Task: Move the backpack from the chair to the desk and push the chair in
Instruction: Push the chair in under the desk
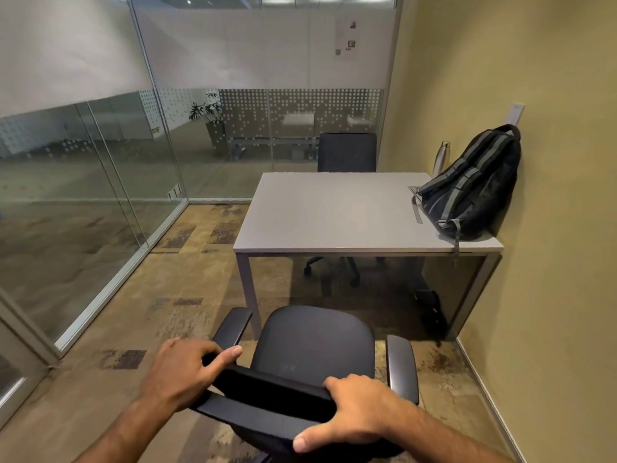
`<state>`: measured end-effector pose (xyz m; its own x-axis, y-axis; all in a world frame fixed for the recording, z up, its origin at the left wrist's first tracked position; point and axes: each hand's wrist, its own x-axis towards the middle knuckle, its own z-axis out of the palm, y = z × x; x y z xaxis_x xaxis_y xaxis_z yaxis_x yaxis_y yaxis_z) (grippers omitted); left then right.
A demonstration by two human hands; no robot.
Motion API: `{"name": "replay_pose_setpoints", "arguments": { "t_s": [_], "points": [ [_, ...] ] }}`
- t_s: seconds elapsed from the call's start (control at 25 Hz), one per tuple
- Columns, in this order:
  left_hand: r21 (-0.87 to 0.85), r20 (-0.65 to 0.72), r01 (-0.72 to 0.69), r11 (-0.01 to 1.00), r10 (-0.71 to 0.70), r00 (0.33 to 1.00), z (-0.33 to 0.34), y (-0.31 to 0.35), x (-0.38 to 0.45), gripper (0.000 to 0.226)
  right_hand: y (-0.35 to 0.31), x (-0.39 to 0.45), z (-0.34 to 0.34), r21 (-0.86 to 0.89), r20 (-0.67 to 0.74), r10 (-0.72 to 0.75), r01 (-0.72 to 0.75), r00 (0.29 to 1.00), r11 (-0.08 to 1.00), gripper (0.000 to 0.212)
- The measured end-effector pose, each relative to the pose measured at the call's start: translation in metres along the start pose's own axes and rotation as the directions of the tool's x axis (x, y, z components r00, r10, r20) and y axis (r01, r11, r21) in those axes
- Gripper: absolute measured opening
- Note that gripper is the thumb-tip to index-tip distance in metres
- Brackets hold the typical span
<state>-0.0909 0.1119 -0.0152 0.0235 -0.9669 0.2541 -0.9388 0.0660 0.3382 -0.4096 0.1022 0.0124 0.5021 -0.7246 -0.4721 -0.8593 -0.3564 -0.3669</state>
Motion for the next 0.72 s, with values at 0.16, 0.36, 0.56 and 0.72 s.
{"name": "replay_pose_setpoints", "arguments": {
  "t_s": [0.16, 0.36, 0.56, 0.72],
  "points": [
    [0.114, 0.101, 0.096, 0.989, -0.107, 0.989, 0.013, 0.049, 0.003, 0.091, 0.048, -0.013, -0.011, -0.120, -0.134, 0.023, -0.039, 0.991, 0.992, 0.108],
    [0.188, 0.242, 0.125, 0.974, -0.169, 0.955, 0.029, 0.112, 0.004, 0.102, 0.100, -0.026, -0.024, -0.179, -0.249, 0.042, -0.089, 0.968, 0.980, 0.096],
    [0.155, 0.263, 0.086, 0.984, -0.125, 0.957, 0.038, 0.145, -0.007, 0.104, 0.128, -0.042, -0.020, -0.207, -0.320, 0.067, -0.138, 0.945, 0.969, 0.083],
    [0.149, 0.275, 0.066, 0.987, -0.105, 0.956, 0.043, 0.165, -0.011, 0.101, 0.143, -0.062, -0.014, -0.164, -0.320, 0.088, -0.147, 0.943, 0.975, 0.078]
  ]
}}
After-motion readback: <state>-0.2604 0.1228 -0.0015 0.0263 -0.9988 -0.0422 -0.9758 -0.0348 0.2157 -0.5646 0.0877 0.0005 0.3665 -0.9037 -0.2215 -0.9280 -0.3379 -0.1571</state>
